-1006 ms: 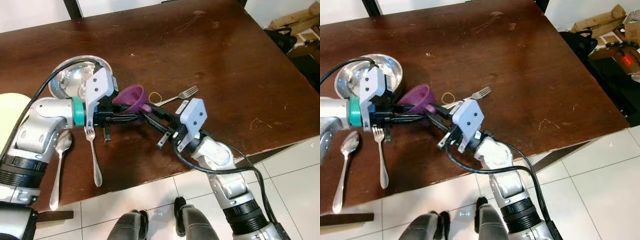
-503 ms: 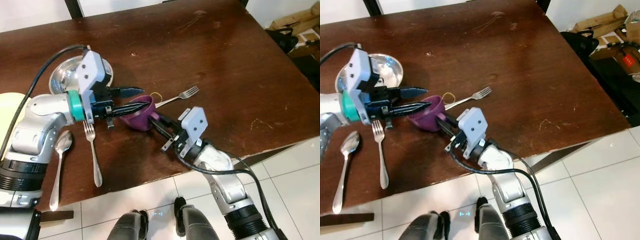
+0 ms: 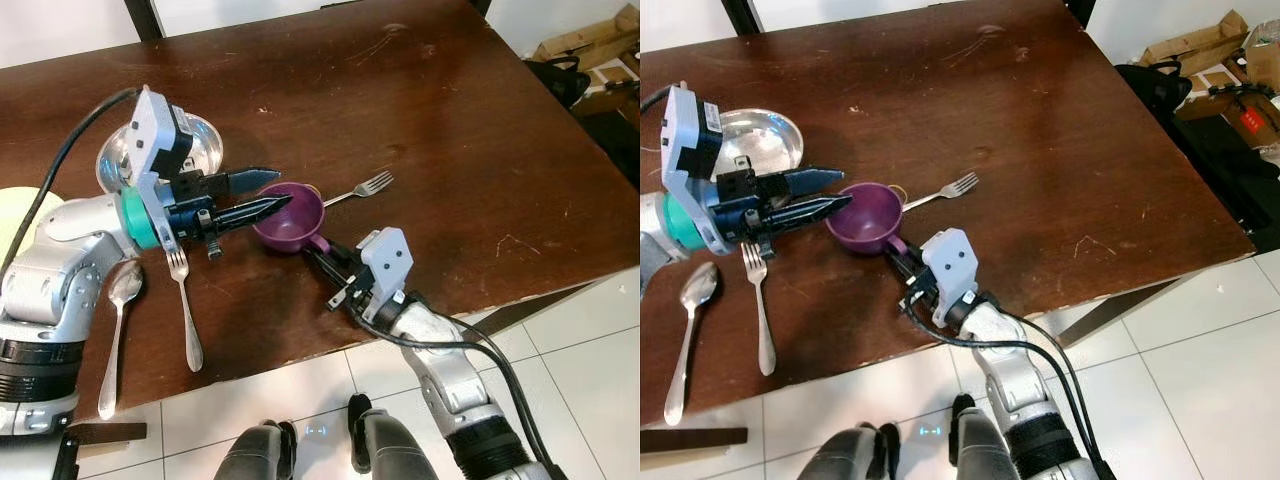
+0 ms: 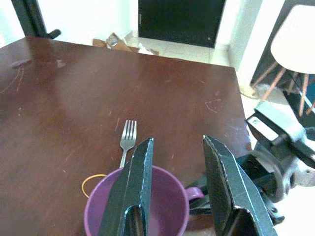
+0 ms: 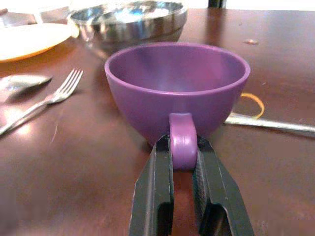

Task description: Setting the table

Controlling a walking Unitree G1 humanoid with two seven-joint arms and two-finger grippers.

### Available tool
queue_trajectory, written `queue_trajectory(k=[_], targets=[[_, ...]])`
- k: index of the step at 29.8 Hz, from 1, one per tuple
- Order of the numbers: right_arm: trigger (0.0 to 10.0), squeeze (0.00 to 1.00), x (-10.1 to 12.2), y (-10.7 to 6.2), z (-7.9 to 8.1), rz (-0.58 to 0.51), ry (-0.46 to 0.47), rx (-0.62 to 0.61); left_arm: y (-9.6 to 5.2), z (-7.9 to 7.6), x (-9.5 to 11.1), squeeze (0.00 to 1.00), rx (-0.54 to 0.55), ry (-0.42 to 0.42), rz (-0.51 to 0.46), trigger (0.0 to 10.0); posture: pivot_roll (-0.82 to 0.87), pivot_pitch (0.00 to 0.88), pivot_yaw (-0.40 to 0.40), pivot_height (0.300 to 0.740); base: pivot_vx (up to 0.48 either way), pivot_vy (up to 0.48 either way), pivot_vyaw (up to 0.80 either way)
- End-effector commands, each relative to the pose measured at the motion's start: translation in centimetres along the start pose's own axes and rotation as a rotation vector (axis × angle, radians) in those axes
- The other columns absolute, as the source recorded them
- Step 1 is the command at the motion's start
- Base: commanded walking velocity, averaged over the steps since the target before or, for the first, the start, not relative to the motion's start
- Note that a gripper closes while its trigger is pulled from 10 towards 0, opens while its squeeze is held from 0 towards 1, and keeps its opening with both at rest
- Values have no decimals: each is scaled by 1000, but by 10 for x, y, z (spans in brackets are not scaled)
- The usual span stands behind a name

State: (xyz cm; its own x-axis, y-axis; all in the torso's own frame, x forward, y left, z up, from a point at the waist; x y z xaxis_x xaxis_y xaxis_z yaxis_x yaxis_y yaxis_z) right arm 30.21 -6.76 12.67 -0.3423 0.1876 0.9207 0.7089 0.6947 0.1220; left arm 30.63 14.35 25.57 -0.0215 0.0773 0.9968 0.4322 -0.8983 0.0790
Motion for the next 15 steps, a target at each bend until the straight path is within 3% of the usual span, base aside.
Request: queue_trajectory(k=[1,15], targets=[[10000,0,-3,-3,3,20,1,21,-2,1,-3,0,28,2,3,10000,25,199,86,740,0,0,0],[10000,0,15,13,-3,-49,-29,13,-1,3,-10,0,116,-23,-12,10000,32,207,86,740,0,0,0]])
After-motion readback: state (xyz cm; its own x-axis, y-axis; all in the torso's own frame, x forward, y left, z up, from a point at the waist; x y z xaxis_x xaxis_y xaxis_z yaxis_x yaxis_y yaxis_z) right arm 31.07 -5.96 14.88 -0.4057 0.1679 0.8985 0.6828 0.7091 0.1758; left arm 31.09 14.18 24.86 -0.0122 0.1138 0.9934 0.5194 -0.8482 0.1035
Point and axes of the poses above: a point about 5 cm out from each wrist's last joint towards the gripper, its own y axis pointing out of the wrist towards the gripper, its own x axis along the axis of the wrist's last joint, z = x × y, the point moved 2 cm from there along y, pointing out of the wrist towards the gripper, and after that the axes turned 12 degrees about -y, right-handed, at the moved point
